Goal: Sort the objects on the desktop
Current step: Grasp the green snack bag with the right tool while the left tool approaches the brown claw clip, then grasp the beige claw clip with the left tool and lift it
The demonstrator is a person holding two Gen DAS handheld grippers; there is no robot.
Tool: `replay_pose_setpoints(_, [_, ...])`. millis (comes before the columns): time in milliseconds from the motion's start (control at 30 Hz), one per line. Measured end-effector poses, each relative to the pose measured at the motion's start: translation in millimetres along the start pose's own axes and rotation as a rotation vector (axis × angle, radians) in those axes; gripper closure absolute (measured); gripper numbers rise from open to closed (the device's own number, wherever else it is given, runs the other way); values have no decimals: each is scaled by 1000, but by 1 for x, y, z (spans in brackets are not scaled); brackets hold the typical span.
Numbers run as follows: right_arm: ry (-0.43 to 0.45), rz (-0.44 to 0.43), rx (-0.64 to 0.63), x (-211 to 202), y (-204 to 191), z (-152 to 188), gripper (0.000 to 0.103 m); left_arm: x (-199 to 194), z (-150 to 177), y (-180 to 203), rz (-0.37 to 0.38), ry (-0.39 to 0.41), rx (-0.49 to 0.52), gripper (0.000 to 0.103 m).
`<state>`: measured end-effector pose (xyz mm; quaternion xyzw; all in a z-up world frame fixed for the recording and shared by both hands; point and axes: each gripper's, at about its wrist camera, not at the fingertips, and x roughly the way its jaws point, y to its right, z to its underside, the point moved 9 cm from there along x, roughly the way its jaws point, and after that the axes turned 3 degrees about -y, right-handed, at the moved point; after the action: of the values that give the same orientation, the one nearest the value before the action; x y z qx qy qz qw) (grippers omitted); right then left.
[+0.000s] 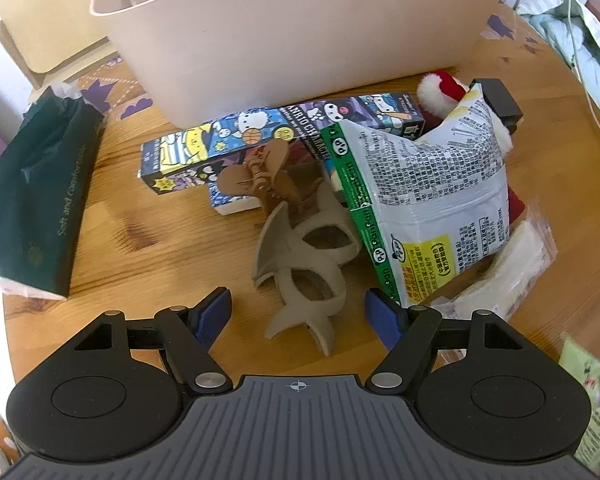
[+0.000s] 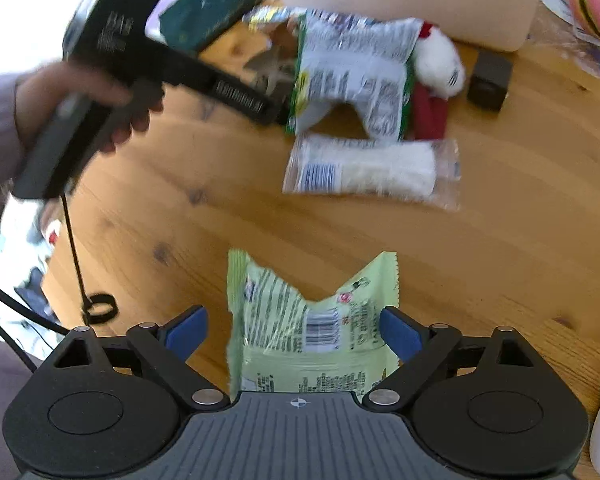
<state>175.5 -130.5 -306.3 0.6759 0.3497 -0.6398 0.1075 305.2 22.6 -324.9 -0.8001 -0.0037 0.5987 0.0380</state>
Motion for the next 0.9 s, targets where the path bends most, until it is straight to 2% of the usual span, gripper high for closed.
replay_pose_setpoints(167, [-29, 59, -2, 11, 4, 8, 7, 1, -7, 1, -3, 15, -1, 28])
replay_pose_setpoints(333, [-21, 105, -9, 11, 11, 11, 5, 3, -10, -3, 21, 21, -42, 28])
replay_pose_setpoints(533, [-68, 155, 46, 19, 30, 21, 4, 5, -14, -4, 17, 45, -58, 28])
replay_pose_setpoints(567, [-64, 157, 58, 20, 33, 23, 8, 5, -15, -3, 17, 48, -57, 28])
replay_pose_setpoints(633, [-48, 148, 83, 19, 38, 25, 8, 5, -16, -2, 19, 57, -51, 30])
replay_pose_setpoints(733, [-35, 153, 102, 17, 44, 25, 10, 4, -18, -1, 24, 71, -41, 39])
replay_pose_setpoints(767, [-33, 152, 104, 17, 45, 25, 12, 3, -18, 0, 26, 72, -35, 45])
replay_pose_setpoints(867, [-22, 141, 109, 16, 46, 27, 23, 2, -17, 0, 26, 71, -29, 46])
replay_pose_setpoints(900, [-18, 138, 112, 15, 46, 27, 24, 2, -17, 0, 26, 71, -30, 47])
